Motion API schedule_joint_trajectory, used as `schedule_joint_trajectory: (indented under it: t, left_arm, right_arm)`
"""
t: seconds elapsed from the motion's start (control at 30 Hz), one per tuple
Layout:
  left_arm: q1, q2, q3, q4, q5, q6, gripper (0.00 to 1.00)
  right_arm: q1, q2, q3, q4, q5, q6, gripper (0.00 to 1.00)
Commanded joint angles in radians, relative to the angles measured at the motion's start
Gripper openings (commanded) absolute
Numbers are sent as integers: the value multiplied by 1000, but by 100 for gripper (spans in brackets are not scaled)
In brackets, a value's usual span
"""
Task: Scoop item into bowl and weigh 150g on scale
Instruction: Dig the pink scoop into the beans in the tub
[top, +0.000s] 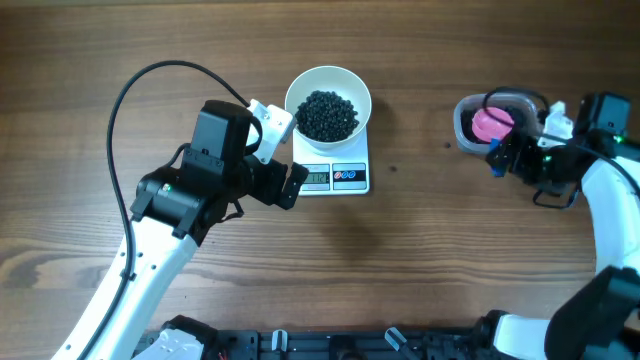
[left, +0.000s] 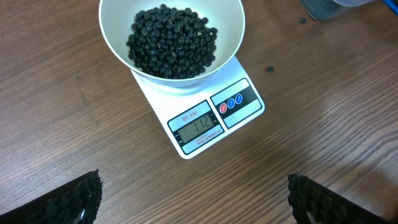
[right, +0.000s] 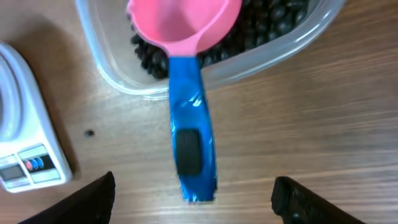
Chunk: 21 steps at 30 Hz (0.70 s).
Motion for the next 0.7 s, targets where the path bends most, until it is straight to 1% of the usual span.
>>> schedule_joint_trajectory:
  t: [0.0,0.1,0.2,0.23,0.37,0.4,0.47,0.57,0.6,0.67]
  left_arm:
    - [-4,4,18,3,16,-6,100]
    - [-4,4,18,3,16,-6,100]
    - [-4,4,18,3,16,-6,100]
    - [-4,4,18,3,16,-6,100]
    - [-4,4,18,3,16,-6,100]
    - [-4,4,18,3,16,-6,100]
    - [-4,4,18,3,16,-6,100]
    - [-4,4,18,3,16,-6,100]
    - [-4,4,18,3,16,-6,100]
    - [-4,4,18,3,16,-6,100]
  right_arm:
    - [-94,42,-12,28,-202,42,84]
    - [-158,55,-21,23,-230,40,84]
    - [-189,61,-65,71,-397,39,83]
    - [-189,61,-82,94,-425,44,83]
    - [-188,61,-155,199,-476,138,82]
    - [-188,61,-176,227,-481,162,80]
    - [-188,61,-208,274,-481,212,67]
    - [-188,61,-221,312,-481,261,66]
    - [-188,61,-221,315,-482,278,62]
    - [-188,61,-221,315,-484,277,62]
